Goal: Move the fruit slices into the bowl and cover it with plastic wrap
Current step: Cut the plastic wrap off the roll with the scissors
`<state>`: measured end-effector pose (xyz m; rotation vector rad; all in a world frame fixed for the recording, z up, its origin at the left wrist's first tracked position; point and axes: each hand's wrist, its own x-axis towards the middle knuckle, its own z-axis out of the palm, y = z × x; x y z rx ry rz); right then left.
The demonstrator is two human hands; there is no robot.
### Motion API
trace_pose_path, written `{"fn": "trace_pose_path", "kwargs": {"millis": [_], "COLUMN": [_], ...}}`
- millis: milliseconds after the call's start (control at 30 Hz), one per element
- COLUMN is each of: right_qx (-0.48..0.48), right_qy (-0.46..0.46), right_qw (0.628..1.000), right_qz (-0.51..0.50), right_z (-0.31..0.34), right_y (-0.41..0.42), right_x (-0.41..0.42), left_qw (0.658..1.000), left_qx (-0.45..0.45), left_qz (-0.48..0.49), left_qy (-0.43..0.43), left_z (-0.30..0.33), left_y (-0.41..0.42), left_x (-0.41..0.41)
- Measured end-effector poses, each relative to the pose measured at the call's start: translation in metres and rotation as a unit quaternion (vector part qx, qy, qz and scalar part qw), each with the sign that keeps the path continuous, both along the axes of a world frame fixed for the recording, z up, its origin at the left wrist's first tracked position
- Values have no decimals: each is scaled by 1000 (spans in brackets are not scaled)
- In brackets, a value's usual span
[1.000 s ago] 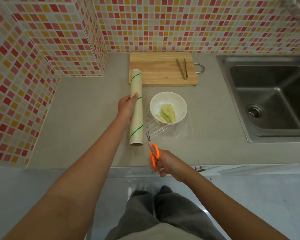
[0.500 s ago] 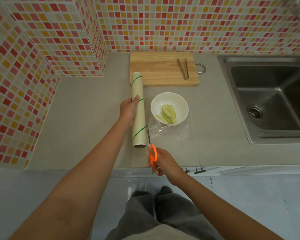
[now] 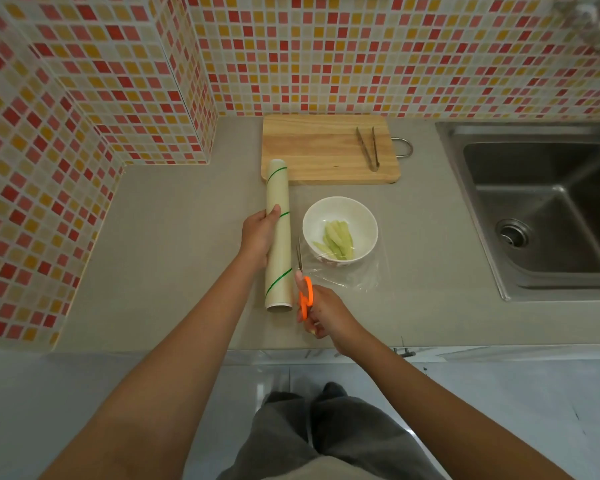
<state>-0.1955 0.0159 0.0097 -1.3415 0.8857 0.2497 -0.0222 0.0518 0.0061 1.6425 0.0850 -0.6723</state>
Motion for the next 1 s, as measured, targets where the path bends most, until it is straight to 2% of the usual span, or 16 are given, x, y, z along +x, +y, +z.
{"fn": "trace_pose_path", "kwargs": {"millis": [167, 333, 567, 1000], "right_qx": [-17, 6, -15, -35], "right_qy": [-26, -1, -32, -21], "right_qw": [999, 1000, 999, 999], "right_qz": [6, 11, 16, 11], "right_z": [-2, 2, 4, 11], "right_y": [-5, -10, -19, -37], "right_x": [7, 17, 27, 58], "left_qw": [1000, 1000, 1000, 999], "left_qx": [-6, -11, -25, -29], "left_qz": [0, -10, -14, -11], "left_qy": [9, 0, -2, 22], "left_z": [0, 1, 0, -2], "left_y": [0, 0, -1, -6], "left_x": [-2, -3, -1, 7]}}
